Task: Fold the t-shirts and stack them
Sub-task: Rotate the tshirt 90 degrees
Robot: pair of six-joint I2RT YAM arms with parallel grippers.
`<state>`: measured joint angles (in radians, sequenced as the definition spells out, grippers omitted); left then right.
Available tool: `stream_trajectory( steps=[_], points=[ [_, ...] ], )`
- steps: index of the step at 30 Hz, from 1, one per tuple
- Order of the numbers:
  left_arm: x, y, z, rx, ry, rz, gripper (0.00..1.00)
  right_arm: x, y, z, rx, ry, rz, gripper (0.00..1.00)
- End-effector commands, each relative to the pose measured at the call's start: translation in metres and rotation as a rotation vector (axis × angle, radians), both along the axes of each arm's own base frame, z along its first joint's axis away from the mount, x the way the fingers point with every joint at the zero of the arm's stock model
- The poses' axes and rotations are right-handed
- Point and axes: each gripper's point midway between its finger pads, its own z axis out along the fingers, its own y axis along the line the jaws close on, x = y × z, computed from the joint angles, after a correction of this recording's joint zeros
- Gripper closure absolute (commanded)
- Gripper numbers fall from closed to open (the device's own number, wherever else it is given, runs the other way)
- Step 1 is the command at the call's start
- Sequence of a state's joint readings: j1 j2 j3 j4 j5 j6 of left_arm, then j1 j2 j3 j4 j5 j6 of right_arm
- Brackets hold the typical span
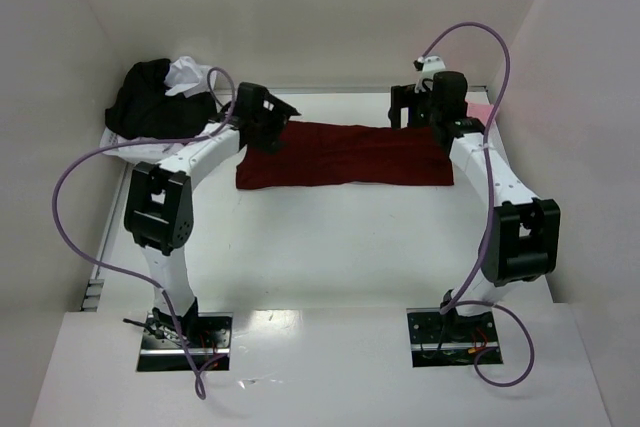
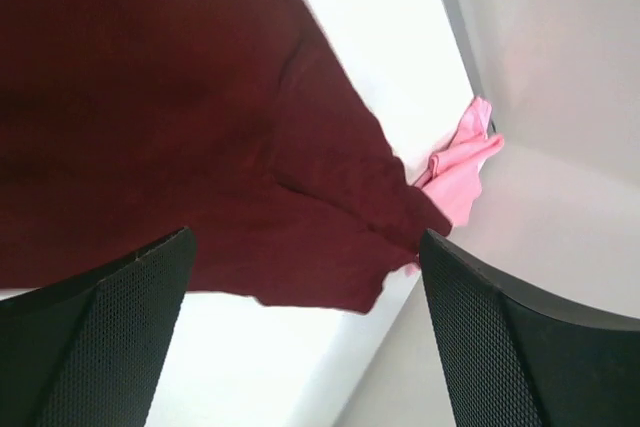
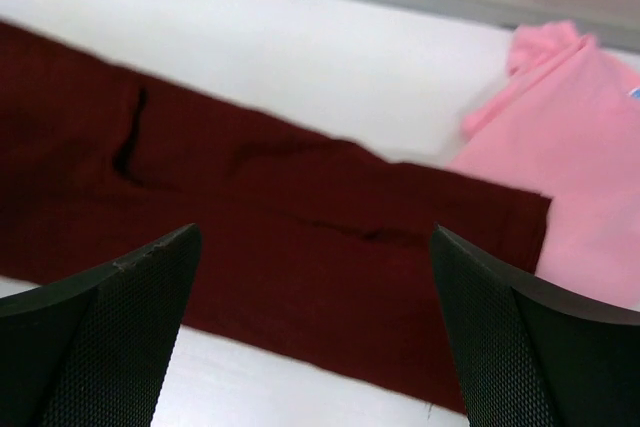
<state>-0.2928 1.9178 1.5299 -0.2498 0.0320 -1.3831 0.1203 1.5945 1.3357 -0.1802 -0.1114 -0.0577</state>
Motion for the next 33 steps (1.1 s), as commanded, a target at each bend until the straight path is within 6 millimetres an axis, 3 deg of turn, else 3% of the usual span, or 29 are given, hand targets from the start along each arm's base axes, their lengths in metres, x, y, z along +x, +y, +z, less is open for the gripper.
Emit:
stream_trajectory(
  steps=[1,3,5,12,17,19,21,28,33],
  points=[
    [0.01,-0.007,0.0,-0.03,0.066,0.209,0.0,-0.006,0.007,0.027,0.016,-0.093,0.039,0.0],
    [0.016,-0.019,-0.003,-0.029,0.092,0.213,0.0,-0.01,0.009,0.023,0.029,-0.088,0.044,0.0],
    [0.008,-0.03,-0.024,-0.022,0.152,0.228,0.0,-0.014,0.008,0.027,0.046,-0.103,0.028,0.0],
    [0.004,-0.02,-0.063,0.093,0.22,0.319,0.0,-0.025,0.009,0.029,0.07,-0.113,0.029,0.0],
    [-0.006,-0.013,-0.091,0.157,0.302,0.327,0.0,-0.028,0.002,-0.013,-0.038,-0.056,0.06,0.0],
    [-0.012,-0.01,-0.1,0.179,0.329,0.329,0.0,-0.025,-0.003,-0.045,-0.093,0.013,0.06,0.0],
    [-0.014,-0.004,-0.105,0.186,0.343,0.338,0.0,-0.019,-0.004,-0.061,-0.125,0.062,0.076,0.0],
    [-0.032,0.021,-0.125,0.229,0.41,0.32,0.0,-0.004,-0.009,-0.095,-0.174,0.157,0.07,0.0],
    [-0.057,0.052,-0.134,0.235,0.465,0.328,0.0,-0.006,-0.015,-0.118,-0.236,0.21,0.088,0.0]
  ],
)
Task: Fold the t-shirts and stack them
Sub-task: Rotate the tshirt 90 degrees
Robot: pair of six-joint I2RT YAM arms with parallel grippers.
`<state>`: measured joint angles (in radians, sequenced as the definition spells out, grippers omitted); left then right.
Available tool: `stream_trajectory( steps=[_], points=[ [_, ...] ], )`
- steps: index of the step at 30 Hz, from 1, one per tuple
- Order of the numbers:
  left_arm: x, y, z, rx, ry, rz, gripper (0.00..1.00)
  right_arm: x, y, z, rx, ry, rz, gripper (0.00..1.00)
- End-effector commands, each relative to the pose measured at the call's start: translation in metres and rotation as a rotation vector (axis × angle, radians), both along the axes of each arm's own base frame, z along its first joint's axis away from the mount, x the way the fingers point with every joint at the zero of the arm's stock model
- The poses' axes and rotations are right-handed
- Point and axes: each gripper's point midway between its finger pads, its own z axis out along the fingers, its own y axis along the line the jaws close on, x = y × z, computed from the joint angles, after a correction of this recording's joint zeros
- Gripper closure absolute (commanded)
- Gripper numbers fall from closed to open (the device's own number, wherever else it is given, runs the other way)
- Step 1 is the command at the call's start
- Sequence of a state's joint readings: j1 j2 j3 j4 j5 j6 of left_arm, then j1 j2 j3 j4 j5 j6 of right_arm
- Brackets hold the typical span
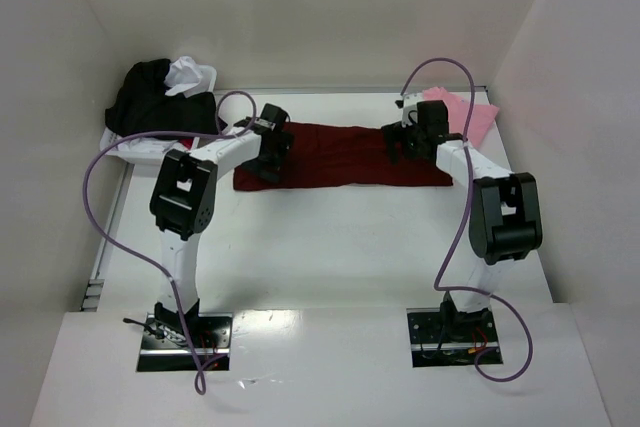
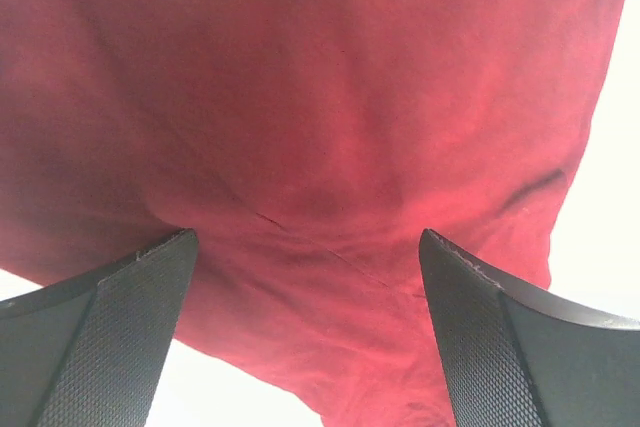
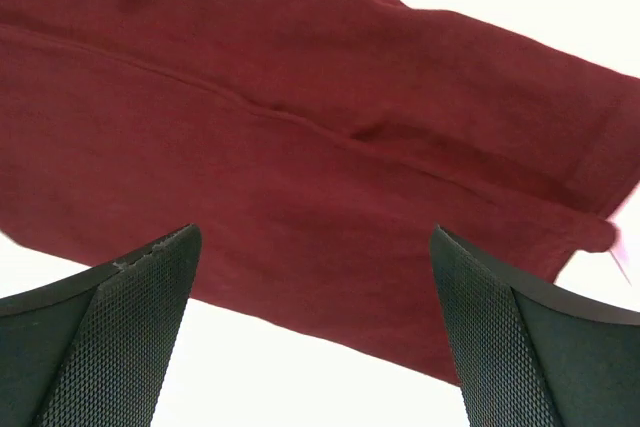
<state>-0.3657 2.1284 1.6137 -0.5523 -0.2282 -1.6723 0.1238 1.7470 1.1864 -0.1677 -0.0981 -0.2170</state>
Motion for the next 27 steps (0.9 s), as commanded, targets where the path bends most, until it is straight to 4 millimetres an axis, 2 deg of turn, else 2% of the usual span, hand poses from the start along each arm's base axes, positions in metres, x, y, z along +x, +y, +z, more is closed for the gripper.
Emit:
stream_trajectory(
  steps=[1,11,14,17,22,23,25,27],
  points=[
    [-0.032,0.043,-0.019,0.07,0.114,0.008,0.0,0.014,-0.003,0.01,-0.065,-0.033,0.028,0.0],
    [-0.027,0.089,-0.014,0.104,0.128,0.019,0.0,-0.002,0.042,-0.026,-0.155,0.066,0.193,0.0],
    [-0.013,0.092,-0.001,0.124,0.082,-0.029,0.0,-0.006,0.054,-0.032,-0.135,0.09,0.243,0.0],
    [0.004,0.095,0.007,0.171,0.042,-0.074,0.0,-0.006,0.056,-0.044,-0.165,0.118,0.256,0.0],
    [0.01,0.099,0.008,0.225,0.032,-0.132,0.0,-0.004,0.065,-0.063,-0.216,0.168,0.285,0.0],
    [0.01,0.099,0.008,0.231,0.034,-0.144,0.0,-0.003,0.07,-0.062,-0.227,0.161,0.288,0.0],
    [0.013,0.099,0.012,0.241,0.023,-0.166,0.0,-0.011,0.084,-0.067,-0.245,0.175,0.309,0.0],
    [0.015,0.099,0.015,0.248,0.017,-0.179,0.0,-0.019,0.087,-0.074,-0.28,0.189,0.314,0.0]
  ],
)
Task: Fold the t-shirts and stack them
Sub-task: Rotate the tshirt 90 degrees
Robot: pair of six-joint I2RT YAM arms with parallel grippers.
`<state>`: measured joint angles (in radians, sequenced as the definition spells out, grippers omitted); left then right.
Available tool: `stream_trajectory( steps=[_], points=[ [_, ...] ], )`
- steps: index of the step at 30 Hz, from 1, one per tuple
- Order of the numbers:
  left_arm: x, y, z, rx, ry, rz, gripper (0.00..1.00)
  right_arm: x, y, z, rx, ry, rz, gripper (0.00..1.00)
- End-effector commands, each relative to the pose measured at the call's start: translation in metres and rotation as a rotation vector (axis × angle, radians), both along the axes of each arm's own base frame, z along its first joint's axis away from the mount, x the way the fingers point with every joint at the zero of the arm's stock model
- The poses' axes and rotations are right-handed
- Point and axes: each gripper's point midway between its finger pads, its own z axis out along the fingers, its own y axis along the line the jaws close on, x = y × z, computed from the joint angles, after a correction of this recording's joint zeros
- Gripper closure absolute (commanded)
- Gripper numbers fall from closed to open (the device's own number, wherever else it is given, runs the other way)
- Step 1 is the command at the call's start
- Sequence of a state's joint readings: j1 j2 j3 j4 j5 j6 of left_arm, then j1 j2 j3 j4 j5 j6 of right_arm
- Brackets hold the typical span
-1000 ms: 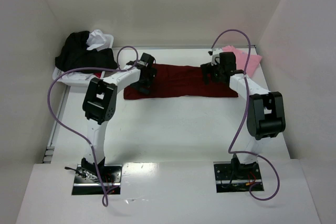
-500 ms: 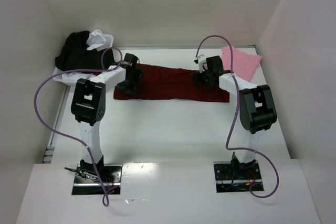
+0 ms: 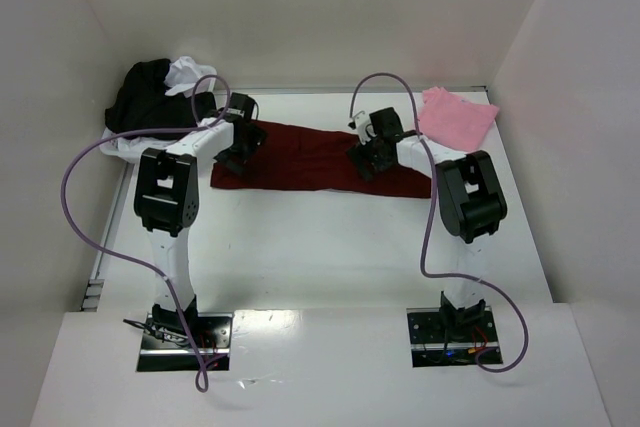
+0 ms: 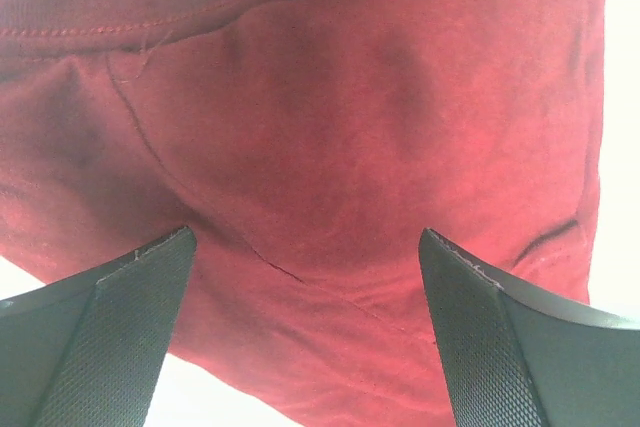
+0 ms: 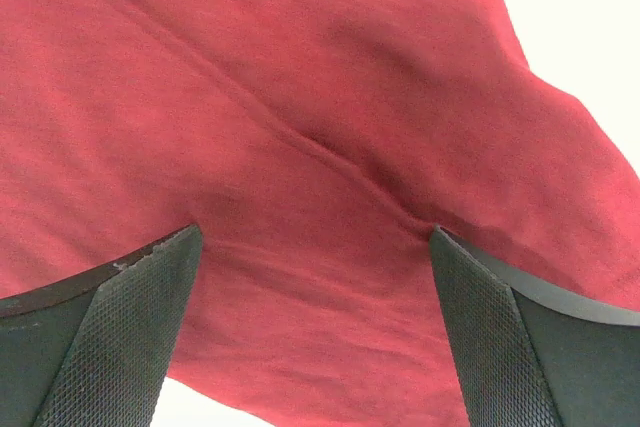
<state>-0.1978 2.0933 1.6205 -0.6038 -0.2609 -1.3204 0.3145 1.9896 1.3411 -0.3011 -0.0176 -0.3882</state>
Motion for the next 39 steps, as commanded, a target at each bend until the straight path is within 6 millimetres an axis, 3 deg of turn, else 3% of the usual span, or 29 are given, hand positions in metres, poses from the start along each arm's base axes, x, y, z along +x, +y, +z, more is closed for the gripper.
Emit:
stream_trajectory(
  steps=[1,2,4,10,13,17,19,27,33,39],
  points=[
    [0.009,0.005,0.008,0.059,-0.018,-0.058,0.0,-0.015,0.023,-0.005,-0.064,0.019,0.065,0.0],
    [0.012,0.004,0.022,0.054,-0.049,-0.057,0.0,-0.021,0.024,-0.007,-0.078,0.021,0.077,0.0],
    [0.017,0.003,0.03,0.043,-0.081,-0.047,0.0,-0.021,0.028,-0.004,-0.072,0.006,0.085,0.0],
    [0.012,-0.01,0.001,-0.025,-0.025,0.01,0.0,-0.024,0.033,-0.007,-0.103,0.004,0.08,0.0],
    [0.013,-0.02,0.001,-0.018,-0.018,0.003,0.0,-0.026,0.04,-0.01,-0.118,-0.004,0.093,0.0],
    [0.014,-0.028,-0.006,-0.012,0.004,-0.038,0.0,-0.039,0.06,-0.018,-0.134,0.03,0.127,0.0],
    [0.016,-0.029,-0.01,-0.003,0.016,-0.051,0.0,-0.05,0.08,-0.018,-0.133,0.03,0.169,0.0],
    [0.021,-0.026,-0.007,0.045,0.008,-0.13,0.0,-0.108,0.127,-0.02,-0.084,0.111,0.291,0.0],
    [0.02,-0.03,-0.026,0.075,0.059,-0.25,0.0,-0.161,0.156,-0.015,0.003,0.19,0.34,0.0],
    [0.034,-0.048,-0.03,0.09,0.067,-0.416,0.0,-0.22,0.185,-0.012,0.073,0.262,0.422,0.0]
  ],
)
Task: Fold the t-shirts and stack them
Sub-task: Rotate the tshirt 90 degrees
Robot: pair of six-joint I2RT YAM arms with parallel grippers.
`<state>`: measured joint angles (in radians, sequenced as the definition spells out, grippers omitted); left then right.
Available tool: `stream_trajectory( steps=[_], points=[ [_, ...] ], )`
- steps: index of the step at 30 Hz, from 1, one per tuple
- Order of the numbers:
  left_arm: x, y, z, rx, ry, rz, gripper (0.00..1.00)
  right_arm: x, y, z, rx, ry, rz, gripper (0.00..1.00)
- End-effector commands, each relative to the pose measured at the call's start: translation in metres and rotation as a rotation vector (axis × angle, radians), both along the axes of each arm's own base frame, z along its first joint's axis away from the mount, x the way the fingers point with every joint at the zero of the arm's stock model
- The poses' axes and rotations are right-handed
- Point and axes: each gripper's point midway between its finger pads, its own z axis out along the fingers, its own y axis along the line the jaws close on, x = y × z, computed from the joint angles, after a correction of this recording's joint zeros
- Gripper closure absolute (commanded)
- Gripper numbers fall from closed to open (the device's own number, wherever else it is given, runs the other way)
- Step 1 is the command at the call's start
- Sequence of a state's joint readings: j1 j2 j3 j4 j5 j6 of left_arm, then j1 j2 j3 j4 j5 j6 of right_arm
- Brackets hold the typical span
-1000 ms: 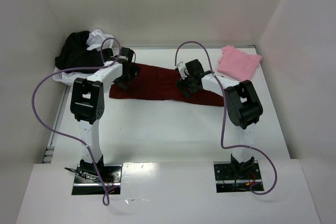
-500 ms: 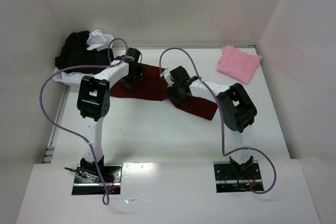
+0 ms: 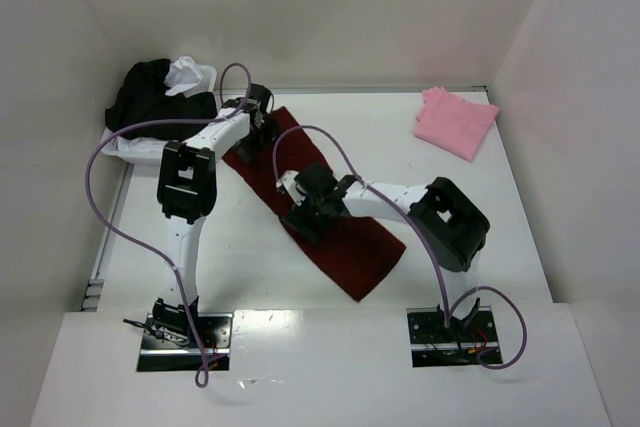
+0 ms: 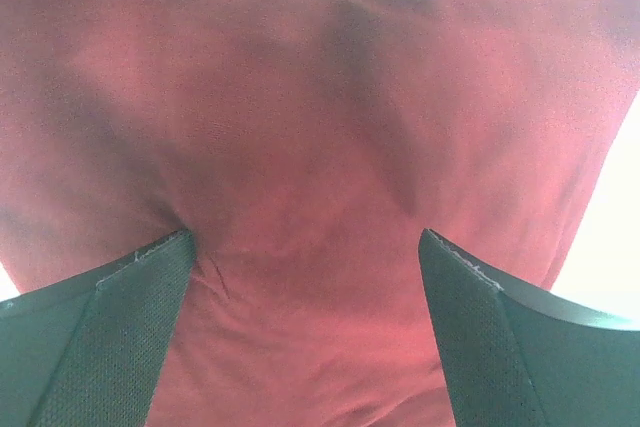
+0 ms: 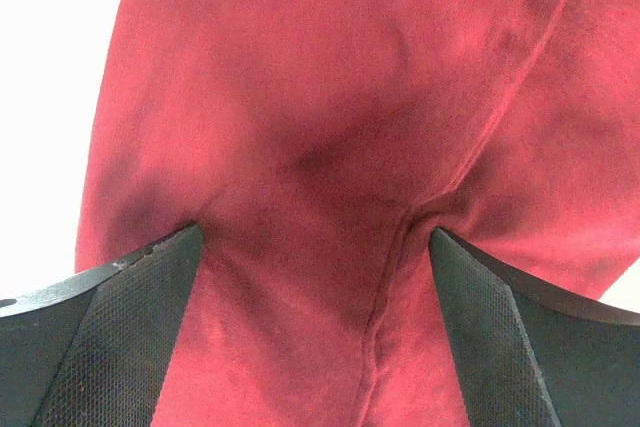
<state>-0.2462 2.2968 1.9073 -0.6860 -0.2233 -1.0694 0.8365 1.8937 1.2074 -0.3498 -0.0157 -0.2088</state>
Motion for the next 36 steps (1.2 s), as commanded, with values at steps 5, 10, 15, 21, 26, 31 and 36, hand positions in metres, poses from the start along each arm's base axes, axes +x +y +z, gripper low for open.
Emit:
stream_trajectory(
  steps=[5,10,15,21,26,31,36],
  points=[
    [0.006,-0.058,-0.012,0.016,0.016,-0.294,0.0,-0.085,0.024,0.0,0.074,0.192,0.1,0.0],
    [0.011,-0.114,-0.013,-0.086,-0.02,-0.517,0.0,-0.081,0.035,0.029,0.19,0.137,0.079,0.0],
    [0.029,-0.135,0.011,-0.118,-0.086,-0.592,0.0,-0.043,0.037,0.053,0.25,0.032,-0.056,0.0],
    [0.059,-0.109,0.119,-0.02,-0.302,-0.565,0.0,0.033,0.016,0.111,0.309,-0.121,-0.271,0.0],
    [0.056,-0.063,0.233,0.023,-0.494,-0.513,0.0,0.099,-0.02,0.187,0.498,-0.198,-0.42,0.0],
    [0.011,-0.057,0.278,0.074,-0.5,-0.599,0.0,0.153,-0.036,0.182,0.371,-0.266,-0.483,0.0],
    [-0.056,-0.071,0.237,0.172,-0.283,-0.65,0.0,0.195,-0.045,0.14,0.45,-0.119,-0.638,0.0]
  ],
)
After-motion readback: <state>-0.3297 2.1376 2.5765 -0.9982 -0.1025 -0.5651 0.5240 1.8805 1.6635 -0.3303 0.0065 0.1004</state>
